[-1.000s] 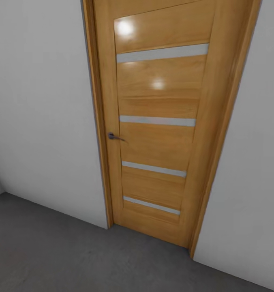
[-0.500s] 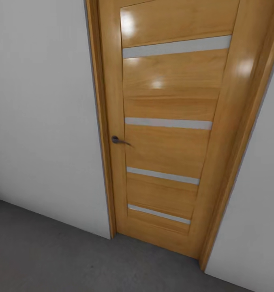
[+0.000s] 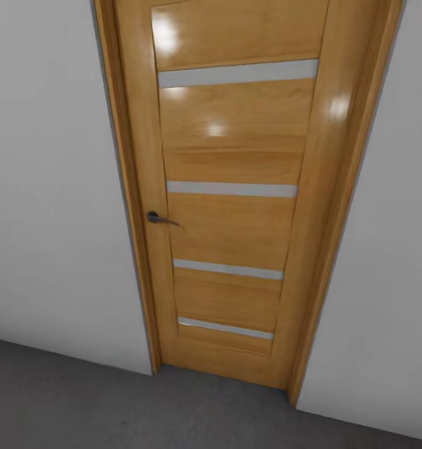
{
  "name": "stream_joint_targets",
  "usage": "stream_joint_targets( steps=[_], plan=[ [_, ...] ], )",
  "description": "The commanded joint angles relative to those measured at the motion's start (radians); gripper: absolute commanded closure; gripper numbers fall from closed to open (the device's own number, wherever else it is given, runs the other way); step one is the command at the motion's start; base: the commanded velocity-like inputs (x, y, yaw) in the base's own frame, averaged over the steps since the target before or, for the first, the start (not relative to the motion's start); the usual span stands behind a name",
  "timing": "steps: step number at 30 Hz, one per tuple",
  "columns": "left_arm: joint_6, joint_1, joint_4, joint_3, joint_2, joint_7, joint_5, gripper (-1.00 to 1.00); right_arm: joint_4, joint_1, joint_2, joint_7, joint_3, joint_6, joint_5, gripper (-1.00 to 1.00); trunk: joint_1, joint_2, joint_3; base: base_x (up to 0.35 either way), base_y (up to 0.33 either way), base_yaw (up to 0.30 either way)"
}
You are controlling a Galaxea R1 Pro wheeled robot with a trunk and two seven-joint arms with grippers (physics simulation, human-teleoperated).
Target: Move the two storage containers from the living room to the garage. In the garage, place one container on the floor and stack the other container on top of it (either order is fine).
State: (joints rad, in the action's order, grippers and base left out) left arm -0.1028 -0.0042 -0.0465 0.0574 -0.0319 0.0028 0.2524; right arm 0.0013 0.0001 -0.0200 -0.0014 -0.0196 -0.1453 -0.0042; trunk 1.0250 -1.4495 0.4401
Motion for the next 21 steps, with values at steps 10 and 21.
stream_joint_targets(
  steps=[10, 21],
  plan=[
    [-0.003, 0.0, -0.001, 0.005, 0.001, 0.0, 0.002, -1.0, 0.0, 0.0, -0.001, 0.0, -0.002, -0.001, 0.0, -1.0, 0.0, 0.0, 0.001, 0.0, 0.0, -0.215],
    [-0.003, 0.0, -0.001, 0.005, 0.001, 0.0, 0.002, -1.0, 0.0, 0.0, -0.002, 0.0, -0.003, 0.008, 0.003, -1.0, 0.0, 0.0, 0.001, 0.0, 0.0, -0.016]
  ],
)
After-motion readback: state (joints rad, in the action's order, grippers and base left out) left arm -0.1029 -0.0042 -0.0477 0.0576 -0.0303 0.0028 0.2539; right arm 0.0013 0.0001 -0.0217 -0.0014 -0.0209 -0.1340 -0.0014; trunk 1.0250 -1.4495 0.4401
